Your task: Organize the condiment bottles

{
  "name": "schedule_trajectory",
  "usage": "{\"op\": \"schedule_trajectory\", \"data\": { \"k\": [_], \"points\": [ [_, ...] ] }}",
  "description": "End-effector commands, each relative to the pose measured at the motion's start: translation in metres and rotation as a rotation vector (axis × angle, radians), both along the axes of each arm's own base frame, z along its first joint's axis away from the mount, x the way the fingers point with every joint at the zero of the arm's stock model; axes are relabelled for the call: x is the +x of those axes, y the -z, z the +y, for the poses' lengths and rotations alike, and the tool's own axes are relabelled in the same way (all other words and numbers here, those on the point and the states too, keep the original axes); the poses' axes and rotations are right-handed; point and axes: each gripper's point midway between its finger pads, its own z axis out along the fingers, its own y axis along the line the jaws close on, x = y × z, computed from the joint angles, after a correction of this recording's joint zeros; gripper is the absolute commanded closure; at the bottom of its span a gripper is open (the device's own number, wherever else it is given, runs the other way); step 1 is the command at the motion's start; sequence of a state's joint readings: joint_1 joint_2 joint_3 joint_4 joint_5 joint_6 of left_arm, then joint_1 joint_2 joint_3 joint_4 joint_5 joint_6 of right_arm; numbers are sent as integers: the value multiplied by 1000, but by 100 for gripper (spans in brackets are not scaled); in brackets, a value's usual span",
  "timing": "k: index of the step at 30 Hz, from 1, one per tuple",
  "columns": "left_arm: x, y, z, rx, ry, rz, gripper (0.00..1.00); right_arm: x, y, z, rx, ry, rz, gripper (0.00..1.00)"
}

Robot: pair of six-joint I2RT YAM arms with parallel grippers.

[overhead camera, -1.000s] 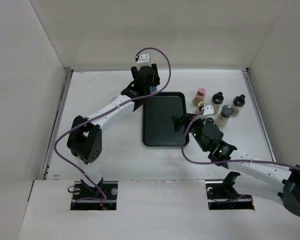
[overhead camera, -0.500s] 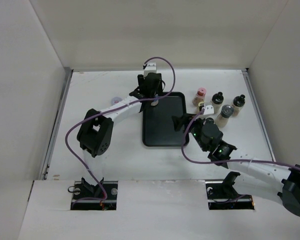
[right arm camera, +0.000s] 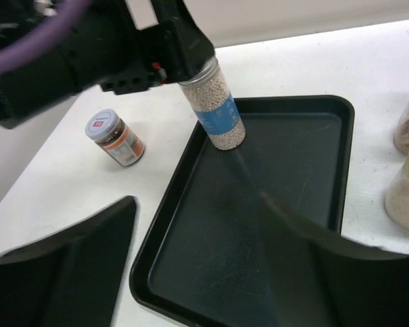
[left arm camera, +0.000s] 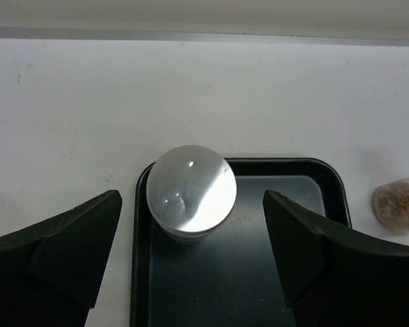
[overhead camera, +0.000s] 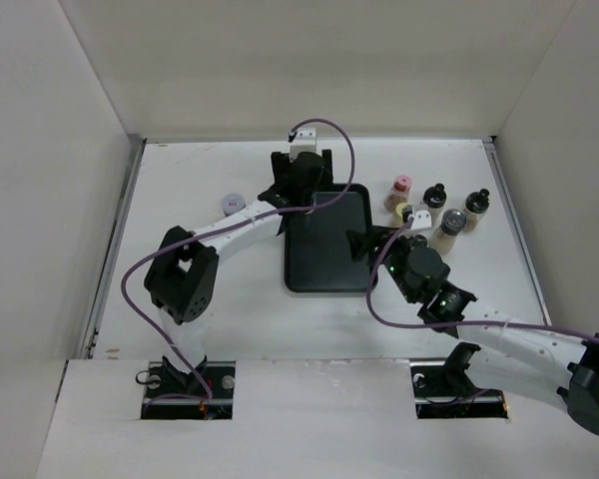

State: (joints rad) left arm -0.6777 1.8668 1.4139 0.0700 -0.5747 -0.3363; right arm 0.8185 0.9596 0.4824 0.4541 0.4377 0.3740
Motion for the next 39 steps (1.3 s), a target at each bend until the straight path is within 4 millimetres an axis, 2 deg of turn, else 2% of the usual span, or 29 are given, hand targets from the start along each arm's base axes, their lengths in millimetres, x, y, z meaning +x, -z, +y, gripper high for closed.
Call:
{"op": "schedule_trajectory", "data": {
  "k": [1, 2, 4, 7, 9, 13, 15, 17, 19, 22, 23, 26, 28, 30, 32, 36, 39],
  "points": [
    [-15, -88, 13, -115, -22, -160, 15, -1, -22, -1, 62, 1, -43, 28],
    [-17, -99, 12, -138, -19, -177, 15, -1, -21, -1, 61, 1, -42, 41],
    [-15, -122, 4, -178, -9, -213, 15, 1, -17, -1, 51, 10, -31, 59],
    [0, -146, -15, -209, 12, -254, 15, 5, -5, 0, 44, 18, 1, 69],
    [15, -154, -20, -231, 16, -274, 15, 9, 2, -4, 40, 34, 15, 72],
    [65, -166, -14, -299, -5, -307, 17, 11, 6, -5, 47, 43, 7, 68],
    [81, -176, -8, -299, -28, -313, 21, 8, -4, -7, 78, 41, -25, 66],
    [82, -185, 6, -267, -70, -288, 25, 6, -18, -11, 130, 43, -84, 61],
    [70, -176, 23, -211, -113, -249, 32, 12, -18, -14, 149, 66, -130, 60],
    [57, -145, 53, -169, -155, -193, 36, 22, 15, -13, 60, 88, -82, 58],
    [46, -127, 69, -185, -175, -175, 37, 23, 20, -8, 40, 75, -63, 57],
    [3, -84, 108, -226, -230, -167, 35, 3, 14, 23, 21, -34, -20, 46],
    [-23, -68, 135, -187, -297, -152, 31, -4, 11, 25, 24, -49, -43, 37],
    [-39, -68, 149, -129, -330, -109, 25, 3, 11, 16, 34, -29, -75, 27],
    [-54, -65, 156, -101, -327, -75, 19, 6, 9, 14, 30, -40, -70, 20],
    [-80, -25, 168, -85, -326, -8, 15, 0, 7, 23, 20, -71, -39, 14],
    [-76, 3, 172, -76, -306, 70, 15, 1, 12, 26, 11, -74, -18, 14]
  ]
}}
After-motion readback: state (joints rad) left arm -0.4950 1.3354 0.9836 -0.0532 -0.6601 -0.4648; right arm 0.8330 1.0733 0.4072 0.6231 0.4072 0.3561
